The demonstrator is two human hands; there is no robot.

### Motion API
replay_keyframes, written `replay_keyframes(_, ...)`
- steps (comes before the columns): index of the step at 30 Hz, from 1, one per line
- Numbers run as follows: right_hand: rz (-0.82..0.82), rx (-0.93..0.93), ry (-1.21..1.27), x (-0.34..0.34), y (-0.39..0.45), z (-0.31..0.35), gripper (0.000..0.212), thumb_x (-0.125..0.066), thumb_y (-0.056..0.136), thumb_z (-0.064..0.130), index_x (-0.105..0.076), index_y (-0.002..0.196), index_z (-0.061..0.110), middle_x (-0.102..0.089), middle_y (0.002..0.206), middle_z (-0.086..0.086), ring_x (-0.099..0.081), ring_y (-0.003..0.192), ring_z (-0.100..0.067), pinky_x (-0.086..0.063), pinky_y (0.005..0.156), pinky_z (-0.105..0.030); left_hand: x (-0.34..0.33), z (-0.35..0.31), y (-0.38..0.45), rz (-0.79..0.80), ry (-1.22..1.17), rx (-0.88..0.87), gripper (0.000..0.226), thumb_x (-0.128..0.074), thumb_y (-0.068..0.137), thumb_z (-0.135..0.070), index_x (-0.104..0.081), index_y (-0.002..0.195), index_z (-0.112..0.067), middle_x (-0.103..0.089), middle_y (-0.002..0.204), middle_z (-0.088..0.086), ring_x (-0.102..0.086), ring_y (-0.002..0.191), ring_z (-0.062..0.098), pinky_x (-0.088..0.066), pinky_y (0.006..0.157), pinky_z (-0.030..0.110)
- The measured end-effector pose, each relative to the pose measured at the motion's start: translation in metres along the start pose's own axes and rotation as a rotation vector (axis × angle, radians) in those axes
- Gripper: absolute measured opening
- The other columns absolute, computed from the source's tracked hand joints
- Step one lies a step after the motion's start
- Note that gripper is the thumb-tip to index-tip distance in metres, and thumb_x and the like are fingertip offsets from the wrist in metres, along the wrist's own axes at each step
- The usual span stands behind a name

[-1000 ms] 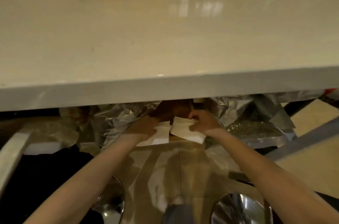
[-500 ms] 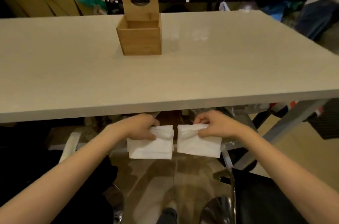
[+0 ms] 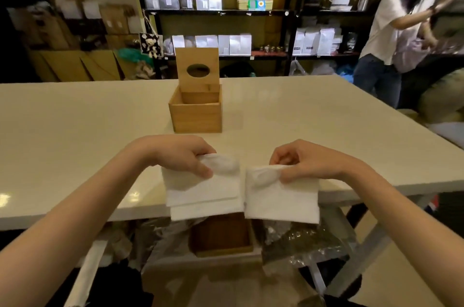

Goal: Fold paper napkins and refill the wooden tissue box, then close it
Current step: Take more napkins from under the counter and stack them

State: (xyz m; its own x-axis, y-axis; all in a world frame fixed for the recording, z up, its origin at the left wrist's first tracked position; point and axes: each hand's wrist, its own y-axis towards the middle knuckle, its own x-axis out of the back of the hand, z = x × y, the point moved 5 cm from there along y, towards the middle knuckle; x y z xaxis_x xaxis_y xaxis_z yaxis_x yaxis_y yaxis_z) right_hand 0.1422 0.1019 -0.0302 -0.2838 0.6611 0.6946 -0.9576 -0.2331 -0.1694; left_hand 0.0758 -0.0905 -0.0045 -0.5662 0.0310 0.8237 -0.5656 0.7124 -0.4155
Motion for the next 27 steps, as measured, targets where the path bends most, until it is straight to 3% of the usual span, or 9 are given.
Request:
replay_keyframes(3, 0.018, -0.016, -0.014, 0.014, 0.024, -0.006, 0.017, -0.060, 0.066, 0.029, -0.064, 0.081, 0.024, -0.068, 0.082, 0.004, -0.064, 0.074, -0.009, -0.050, 0.067, -0.025, 0.013, 0.013, 0.025, 0.022, -0.026, 0.029, 0.010, -0.054, 0.088, -0.031, -0.057, 0.097, -0.029, -0.060, 0.092, -0.012, -0.058, 0.087, 0.007, -0.048, 0.079, 0.023)
replay_keyframes(8, -0.013, -0.050, -0.009, 0.041, 0.065, -0.020, 0.018, -0.059, 0.065, 0.022, -0.065, 0.081, 0.021, -0.070, 0.082, -0.003, -0.062, 0.072, -0.015, -0.049, 0.069, -0.033, 0.034, 0.030, 0.061, -0.007, 0.050, 0.031, 0.004, -0.055, 0.088, -0.028, -0.058, 0.085, -0.028, -0.058, 0.084, -0.010, -0.055, 0.082, 0.012, -0.044, 0.071, 0.023)
replay_keyframes(13, -0.023, -0.073, -0.018, 0.057, 0.098, -0.033, 0.018, -0.063, 0.069, 0.016, -0.066, 0.088, 0.015, -0.070, 0.084, -0.003, -0.062, 0.074, -0.015, -0.048, 0.071, -0.032, 0.050, 0.044, 0.087, -0.023, 0.119, 0.064, 0.023, -0.056, 0.087, -0.030, -0.061, 0.106, -0.019, -0.060, 0.101, -0.005, -0.055, 0.095, 0.015, -0.045, 0.086, 0.029)
replay_keyframes(16, -0.047, -0.077, -0.030, 0.062, 0.112, -0.036, 0.024, -0.064, 0.066, 0.020, -0.066, 0.089, 0.015, -0.068, 0.087, -0.003, -0.061, 0.078, -0.016, -0.049, 0.073, -0.032, 0.053, 0.049, 0.098, -0.069, 0.175, 0.055, 0.025, -0.057, 0.086, -0.031, -0.062, 0.106, -0.018, -0.062, 0.102, -0.003, -0.054, 0.092, 0.015, -0.045, 0.083, 0.030)
replay_keyframes(21, -0.062, -0.066, -0.077, 0.064, 0.127, -0.044, 0.026, -0.066, 0.074, 0.011, -0.062, 0.097, 0.024, -0.067, 0.103, -0.008, -0.062, 0.095, -0.025, -0.050, 0.084, -0.037, 0.048, 0.051, 0.101, -0.173, 0.189, 0.063, 0.032, -0.059, 0.083, -0.030, -0.059, 0.114, -0.020, -0.063, 0.111, -0.004, -0.056, 0.096, 0.014, -0.049, 0.085, 0.030)
replay_keyframes(27, -0.059, -0.035, -0.062, 0.059, 0.129, -0.050, 0.030, -0.065, 0.074, 0.014, -0.060, 0.099, 0.031, -0.065, 0.098, 0.005, -0.060, 0.095, -0.016, -0.047, 0.076, -0.023, 0.047, 0.033, 0.098, -0.269, 0.273, 0.034, 0.048, -0.057, 0.086, -0.034, -0.044, 0.132, -0.025, -0.049, 0.132, -0.007, -0.048, 0.118, 0.013, -0.043, 0.100, 0.030)
